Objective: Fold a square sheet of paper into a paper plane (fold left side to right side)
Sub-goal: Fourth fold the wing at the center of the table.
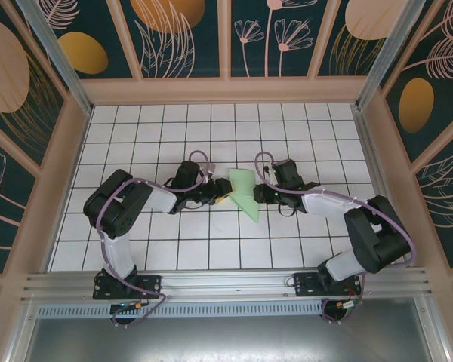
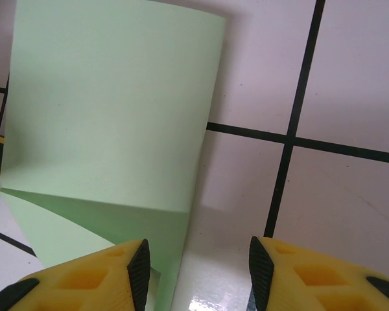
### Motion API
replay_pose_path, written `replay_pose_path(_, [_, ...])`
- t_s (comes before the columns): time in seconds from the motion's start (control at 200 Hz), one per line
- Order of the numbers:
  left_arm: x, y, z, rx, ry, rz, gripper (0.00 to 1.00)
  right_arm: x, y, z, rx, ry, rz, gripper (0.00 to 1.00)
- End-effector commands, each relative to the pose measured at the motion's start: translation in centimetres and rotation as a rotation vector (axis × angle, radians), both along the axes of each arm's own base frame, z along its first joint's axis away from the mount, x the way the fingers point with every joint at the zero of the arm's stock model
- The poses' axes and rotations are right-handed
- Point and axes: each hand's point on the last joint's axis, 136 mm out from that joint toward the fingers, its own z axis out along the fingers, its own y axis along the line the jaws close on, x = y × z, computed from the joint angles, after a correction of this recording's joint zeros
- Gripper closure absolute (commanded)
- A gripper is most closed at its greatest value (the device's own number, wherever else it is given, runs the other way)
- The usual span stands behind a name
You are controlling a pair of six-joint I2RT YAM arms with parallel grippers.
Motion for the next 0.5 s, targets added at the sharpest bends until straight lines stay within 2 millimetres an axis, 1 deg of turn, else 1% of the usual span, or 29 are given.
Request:
replay_pose_path(0.0, [0.4, -1.6, 2.0, -0.083, -0.045, -0.037, 0.57, 0.3, -0.5, 1.0, -0.019, -0.044, -0.020, 0.53])
replay_pose_path(0.045, [0.6, -1.8, 2.5, -0.096, -0.052, -0.039, 0.61, 0.4, -0.7, 2.0, -0.027, -0.075, -0.030, 0.52])
replay_pose_path(0.12, [0.7, -2.1, 3.4, -0.120, -0.063, -0.043, 0.67, 0.4, -1.1, 4.2, -0.048, -0.140, -0.052, 0.51])
replay_pose_path(0.215, [0.9, -2.3, 4.3, -0.137, -0.072, -0.044, 0.70, -1.0, 0.5, 6.9, -0.057, -0.201, -0.013, 0.50])
replay_pose_path(0.27, [0.9, -2.3, 4.8, -0.142, -0.078, -0.043, 0.70, -2.1, 1.6, 7.6, -0.056, -0.218, 0.014, 0.50])
replay_pose_path(0.325, [0.9, -2.4, 5.2, -0.145, -0.083, -0.042, 0.70, -3.4, 3.1, 7.7, -0.048, -0.217, 0.050, 0.50])
replay_pose_path(0.365, [1.0, -2.3, 5.4, -0.146, -0.087, -0.039, 0.70, -4.2, 4.0, 7.3, -0.046, -0.210, 0.065, 0.50])
replay_pose_path(0.44, [1.0, -2.3, 5.6, -0.144, -0.089, -0.036, 0.70, -5.2, 5.2, 5.7, -0.054, -0.179, 0.079, 0.51])
replay_pose_path(0.495, [1.1, -2.3, 5.7, -0.143, -0.091, -0.033, 0.70, -5.4, 5.7, 4.2, -0.076, -0.158, 0.072, 0.53])
